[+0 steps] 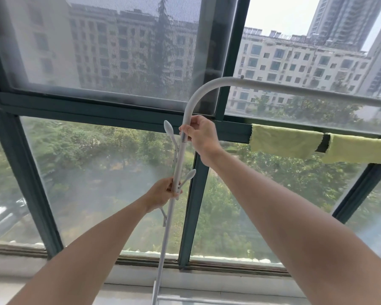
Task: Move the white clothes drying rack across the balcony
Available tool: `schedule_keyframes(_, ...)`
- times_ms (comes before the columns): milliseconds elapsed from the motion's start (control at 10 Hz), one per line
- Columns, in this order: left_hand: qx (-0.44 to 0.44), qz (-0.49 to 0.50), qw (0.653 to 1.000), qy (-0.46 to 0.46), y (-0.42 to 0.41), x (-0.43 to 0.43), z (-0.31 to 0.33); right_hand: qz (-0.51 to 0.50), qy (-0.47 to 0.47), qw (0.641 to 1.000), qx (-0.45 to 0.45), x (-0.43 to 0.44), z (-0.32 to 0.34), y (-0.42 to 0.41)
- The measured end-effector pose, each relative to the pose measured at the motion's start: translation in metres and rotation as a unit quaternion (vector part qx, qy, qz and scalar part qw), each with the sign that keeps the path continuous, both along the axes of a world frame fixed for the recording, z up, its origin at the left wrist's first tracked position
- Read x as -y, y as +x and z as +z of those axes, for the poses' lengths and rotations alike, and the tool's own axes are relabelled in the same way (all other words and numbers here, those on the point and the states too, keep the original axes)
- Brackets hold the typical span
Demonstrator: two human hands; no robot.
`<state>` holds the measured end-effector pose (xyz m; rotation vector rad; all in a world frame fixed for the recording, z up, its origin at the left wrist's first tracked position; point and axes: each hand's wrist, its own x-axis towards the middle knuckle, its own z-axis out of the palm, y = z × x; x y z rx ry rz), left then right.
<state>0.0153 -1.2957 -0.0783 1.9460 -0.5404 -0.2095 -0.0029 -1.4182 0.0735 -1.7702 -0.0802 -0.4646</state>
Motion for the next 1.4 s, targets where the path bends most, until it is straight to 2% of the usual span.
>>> schedule_keyframes(300,-0.007,0.07,0.997,0.017,0.009,-0.008,0.0,0.019,-0.022,1.0,-0.003,-0.011,-0.007,0.022)
schedule_keyframes(400,-0.061,0.086,0.994,-0.008,0.007,-0.006,0.006,-0.013,-0.045,0.999,-0.014,-0.011,-0.007,0.031)
schedule_keyframes(800,-0.099,0.076,0.992,-0.037,0.016,-0.007,0.007,-0.013,-0.054,0.997,-0.051,-0.012,-0.012,0.055)
schedule_keyframes(1100,-0.117,0.084,0.988,-0.055,0.008,-0.007,0.013,0.007,-0.042,0.998,-0.054,-0.007,-0.013,0.049)
schedule_keyframes(1300,-0.107,0.065,0.991,-0.053,-0.009,-0.008,0.021,0.035,0.001,0.998,-0.06,0.005,-0.01,0.024)
schedule_keyframes(1400,-0.107,0.072,0.99,-0.06,-0.026,-0.011,0.027,0.0,0.046,0.997,-0.062,0.021,-0.01,0.001)
